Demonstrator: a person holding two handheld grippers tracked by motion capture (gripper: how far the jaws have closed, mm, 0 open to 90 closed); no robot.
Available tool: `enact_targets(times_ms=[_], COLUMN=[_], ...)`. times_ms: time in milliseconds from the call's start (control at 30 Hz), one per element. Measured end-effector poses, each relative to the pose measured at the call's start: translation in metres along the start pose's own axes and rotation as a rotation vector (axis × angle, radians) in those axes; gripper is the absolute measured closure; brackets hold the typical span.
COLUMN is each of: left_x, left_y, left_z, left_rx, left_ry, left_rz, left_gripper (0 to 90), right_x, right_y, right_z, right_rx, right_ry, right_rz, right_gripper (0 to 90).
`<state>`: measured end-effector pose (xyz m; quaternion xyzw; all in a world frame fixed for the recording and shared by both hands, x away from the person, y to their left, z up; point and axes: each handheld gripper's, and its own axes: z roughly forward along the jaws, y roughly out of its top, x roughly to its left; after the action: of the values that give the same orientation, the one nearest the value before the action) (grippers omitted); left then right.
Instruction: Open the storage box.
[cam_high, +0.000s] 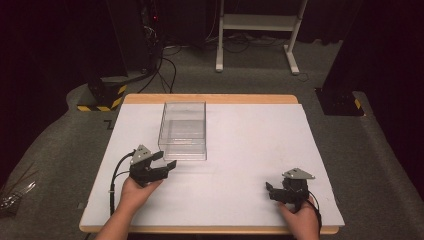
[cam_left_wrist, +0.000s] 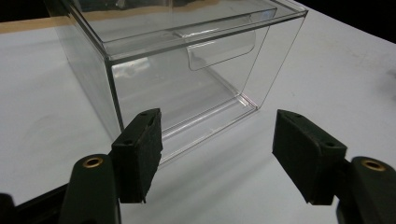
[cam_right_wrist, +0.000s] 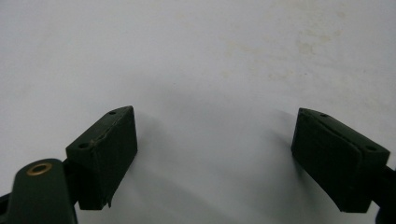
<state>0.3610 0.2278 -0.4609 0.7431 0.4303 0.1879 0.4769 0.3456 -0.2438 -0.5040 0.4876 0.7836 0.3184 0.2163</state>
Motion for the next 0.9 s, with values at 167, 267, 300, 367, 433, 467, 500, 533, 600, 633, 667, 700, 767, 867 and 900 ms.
enact_targets(times_ms=[167,267,300,367,433,467,500,533,600,633,667,700,767,867,900], left_x=[0.004,0.007,0.008,0.008,0.009,0.009,0.008,0.008,0.006,0.006,0.006,0.006,0.011,0.013,0.013], left_y=[0.0,0.0,0.0,0.0,0.002,0.002,0.003,0.005,0.009,0.01,0.01,0.01,0.011,0.01,0.011], left_z=[0.005,0.007,0.008,0.009,0.011,0.011,0.013,0.013,0.015,0.015,0.016,0.016,0.017,0.019,0.02], left_rx=[0.003,0.003,-0.001,-0.003,0.006,0.006,0.005,0.008,0.001,-0.001,-0.009,-0.009,-0.019,-0.025,-0.033], left_ry=[-0.012,-0.018,-0.024,-0.024,-0.02,-0.02,-0.022,-0.02,-0.022,-0.021,-0.021,-0.021,-0.023,-0.038,-0.044], left_rz=[-0.005,-0.008,-0.01,-0.009,-0.003,-0.003,-0.003,0.001,0.003,0.006,0.004,0.004,-0.023,-0.035,-0.035], left_gripper=[31.3,30.8,30.7,30.8,31.3,31.8,31.8,32.7,33.6,34.1,34.7,35.9,36.7,38.1,38.0], right_x=[0.0,0.0,0.0,0.0,0.0,0.0,0.0,0.0,0.0,0.0,0.0,0.0,0.0,0.0,0.0], right_y=[0.0,0.0,0.0,0.0,0.0,0.0,0.0,0.0,0.0,0.0,0.0,0.0,0.0,0.0,0.0], right_z=[0.0,0.0,0.0,0.0,0.0,0.0,0.0,0.0,0.0,0.0,0.0,0.0,0.0,0.0,0.0], right_rx=[0.0,-0.001,-0.001,-0.001,-0.001,-0.001,0.0,-0.001,-0.001,-0.001,-0.001,-0.001,-0.001,-0.001,-0.001], right_ry=[-0.001,-0.002,-0.002,-0.002,-0.002,-0.002,-0.002,-0.002,-0.002,-0.002,-0.002,-0.002,-0.002,-0.002,-0.002], right_rz=[-0.001,0.0,0.0,0.0,0.0,0.0,0.0,0.0,0.0,0.0,0.0,0.0,0.0,0.0,0.0], right_gripper=[14.5,14.6,14.6,14.6,14.6,14.6,14.6,14.6,14.6,14.6,14.6,14.6,14.6,14.6,14.7])
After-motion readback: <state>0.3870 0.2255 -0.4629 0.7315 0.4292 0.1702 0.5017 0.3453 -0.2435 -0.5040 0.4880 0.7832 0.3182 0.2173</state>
